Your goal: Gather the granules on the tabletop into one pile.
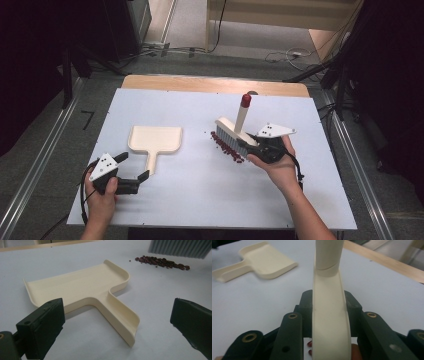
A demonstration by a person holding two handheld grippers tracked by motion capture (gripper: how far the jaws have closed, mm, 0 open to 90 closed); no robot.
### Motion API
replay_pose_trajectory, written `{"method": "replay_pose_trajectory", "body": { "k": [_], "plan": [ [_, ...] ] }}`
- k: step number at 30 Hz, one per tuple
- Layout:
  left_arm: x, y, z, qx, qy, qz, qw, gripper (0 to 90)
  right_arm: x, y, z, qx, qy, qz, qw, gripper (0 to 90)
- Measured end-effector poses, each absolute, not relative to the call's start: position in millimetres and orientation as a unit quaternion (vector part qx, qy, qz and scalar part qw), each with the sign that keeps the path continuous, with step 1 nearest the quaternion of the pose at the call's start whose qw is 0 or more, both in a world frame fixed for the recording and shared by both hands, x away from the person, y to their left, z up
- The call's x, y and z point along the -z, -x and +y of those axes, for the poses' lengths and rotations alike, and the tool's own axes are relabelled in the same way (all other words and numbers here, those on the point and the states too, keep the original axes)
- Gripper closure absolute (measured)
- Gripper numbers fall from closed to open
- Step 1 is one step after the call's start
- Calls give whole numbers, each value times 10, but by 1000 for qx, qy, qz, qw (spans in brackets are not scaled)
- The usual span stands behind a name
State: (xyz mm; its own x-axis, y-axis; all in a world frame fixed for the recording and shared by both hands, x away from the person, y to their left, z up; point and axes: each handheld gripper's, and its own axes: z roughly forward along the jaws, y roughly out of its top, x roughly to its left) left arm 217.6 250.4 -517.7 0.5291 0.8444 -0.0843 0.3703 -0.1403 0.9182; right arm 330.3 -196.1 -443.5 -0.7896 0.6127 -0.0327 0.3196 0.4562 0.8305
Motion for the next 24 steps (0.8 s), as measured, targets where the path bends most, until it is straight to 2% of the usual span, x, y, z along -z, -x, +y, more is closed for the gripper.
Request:
{"method": "replay_pose_trajectory", "body": {
  "k": [4, 8, 18, 24],
  "plan": [
    [5178, -2176, 2501, -237, -718, 424, 499, 0, 4504, -3236, -1938, -435, -225, 863, 122, 647],
    [5178, -2175, 2499, -237, -717, 423, 500, 0, 4587, -3284, -1906, -431, -207, 872, 101, 647],
    [5175, -2175, 2507, -236, -717, 423, 501, 0, 4649, -3454, -1962, -443, -238, 856, 117, 647],
    [5178, -2178, 2497, -237, -718, 423, 500, 0, 4555, -3362, -1704, -456, -246, 847, 119, 647]
  ]
}}
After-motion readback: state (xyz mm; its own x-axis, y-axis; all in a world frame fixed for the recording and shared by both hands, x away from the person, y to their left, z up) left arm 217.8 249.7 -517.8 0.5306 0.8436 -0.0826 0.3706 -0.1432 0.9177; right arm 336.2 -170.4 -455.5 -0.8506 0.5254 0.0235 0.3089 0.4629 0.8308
